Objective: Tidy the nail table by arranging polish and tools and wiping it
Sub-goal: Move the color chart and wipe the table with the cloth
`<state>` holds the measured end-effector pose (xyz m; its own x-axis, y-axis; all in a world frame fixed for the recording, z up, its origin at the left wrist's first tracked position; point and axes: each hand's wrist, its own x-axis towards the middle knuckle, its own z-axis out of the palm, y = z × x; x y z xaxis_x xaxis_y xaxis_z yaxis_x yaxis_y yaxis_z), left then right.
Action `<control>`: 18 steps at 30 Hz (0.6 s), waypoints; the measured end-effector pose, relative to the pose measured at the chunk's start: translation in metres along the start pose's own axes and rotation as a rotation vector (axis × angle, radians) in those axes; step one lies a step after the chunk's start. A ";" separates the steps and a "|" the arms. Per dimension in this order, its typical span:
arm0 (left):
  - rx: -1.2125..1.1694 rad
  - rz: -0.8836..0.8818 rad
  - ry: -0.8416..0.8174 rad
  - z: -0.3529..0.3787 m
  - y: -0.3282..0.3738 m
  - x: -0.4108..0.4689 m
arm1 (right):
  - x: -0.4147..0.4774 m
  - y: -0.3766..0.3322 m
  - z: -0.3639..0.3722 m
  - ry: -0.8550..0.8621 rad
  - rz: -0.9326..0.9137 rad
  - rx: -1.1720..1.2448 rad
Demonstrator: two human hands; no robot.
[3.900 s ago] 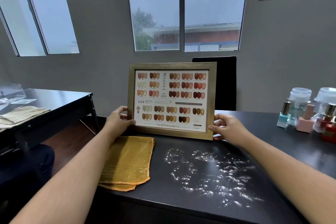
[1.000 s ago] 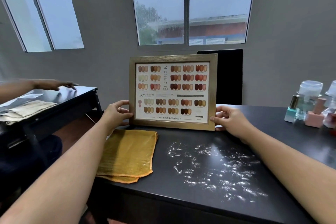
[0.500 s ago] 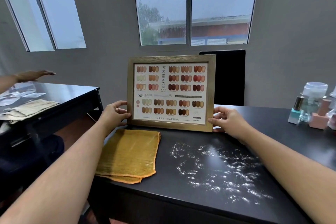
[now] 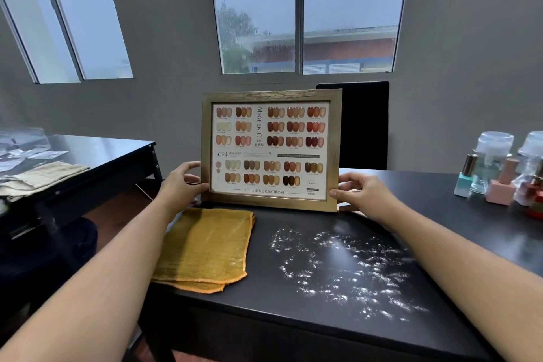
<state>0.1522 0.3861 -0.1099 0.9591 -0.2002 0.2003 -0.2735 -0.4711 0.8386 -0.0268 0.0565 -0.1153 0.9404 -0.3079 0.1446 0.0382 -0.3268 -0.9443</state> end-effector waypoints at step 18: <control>0.683 -0.081 -0.006 -0.024 0.013 -0.097 | -0.048 -0.059 0.095 -0.117 -0.224 -0.606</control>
<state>0.0578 0.4204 -0.1063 0.9785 -0.1453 0.1465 -0.1880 -0.9204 0.3427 -0.0418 0.1754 -0.0942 0.9638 -0.0855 0.2527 0.0723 -0.8280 -0.5561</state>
